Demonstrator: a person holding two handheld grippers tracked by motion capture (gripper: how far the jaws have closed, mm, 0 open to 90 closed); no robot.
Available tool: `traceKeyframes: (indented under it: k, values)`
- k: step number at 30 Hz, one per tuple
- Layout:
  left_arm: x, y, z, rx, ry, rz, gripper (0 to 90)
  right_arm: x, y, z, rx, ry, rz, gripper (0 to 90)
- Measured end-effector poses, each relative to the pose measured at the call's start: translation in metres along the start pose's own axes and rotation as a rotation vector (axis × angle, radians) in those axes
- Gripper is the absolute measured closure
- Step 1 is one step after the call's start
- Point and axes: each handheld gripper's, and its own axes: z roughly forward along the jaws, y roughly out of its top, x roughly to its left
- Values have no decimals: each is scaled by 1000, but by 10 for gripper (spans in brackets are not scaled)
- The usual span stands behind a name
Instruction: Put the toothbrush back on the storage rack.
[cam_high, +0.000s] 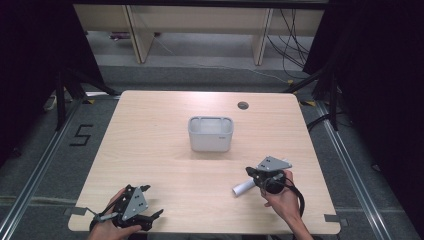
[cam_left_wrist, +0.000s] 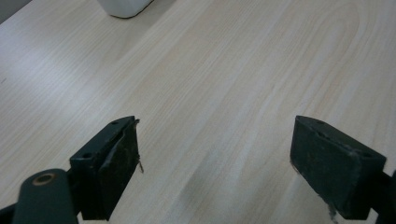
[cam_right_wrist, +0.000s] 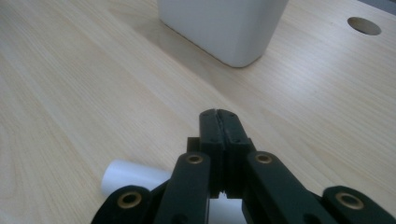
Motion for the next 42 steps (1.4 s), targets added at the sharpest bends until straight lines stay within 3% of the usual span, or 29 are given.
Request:
traceKeyframes:
  k: [4,6,10,12,16,18,20,33,34,36,40,42]
  values:
    - [-2,0,1,-12,8,-12,150,4,1,6,18,25,-50,900]
    - [0,0,0,-1,6,1,151,8,2,8,34,46,-41,900]
    - [0,0,-1,-6,7,4,150,13,3,15,42,53,-73,900]
    - [-2,0,0,-14,3,-15,150,15,3,17,55,60,-67,900]
    - [-1,0,0,-8,7,-6,150,19,3,22,79,75,-74,900]
    - [-2,0,0,-23,0,-21,150,20,3,24,82,84,-85,900]
    - [-1,0,0,-14,1,-10,150,22,2,25,101,93,-66,900]
    - [-2,1,0,-15,-3,-11,150,26,-3,31,126,121,-94,900]
    - [-2,0,0,-15,0,-10,150,27,-3,30,136,119,-71,900]
    - [-2,1,0,-14,12,-10,150,28,-3,29,137,123,-69,900]
    - [-2,1,-1,-5,0,-11,150,28,-3,29,143,134,-97,900]
    - [-2,0,-1,-14,6,-12,150,29,-4,28,148,131,-75,899]
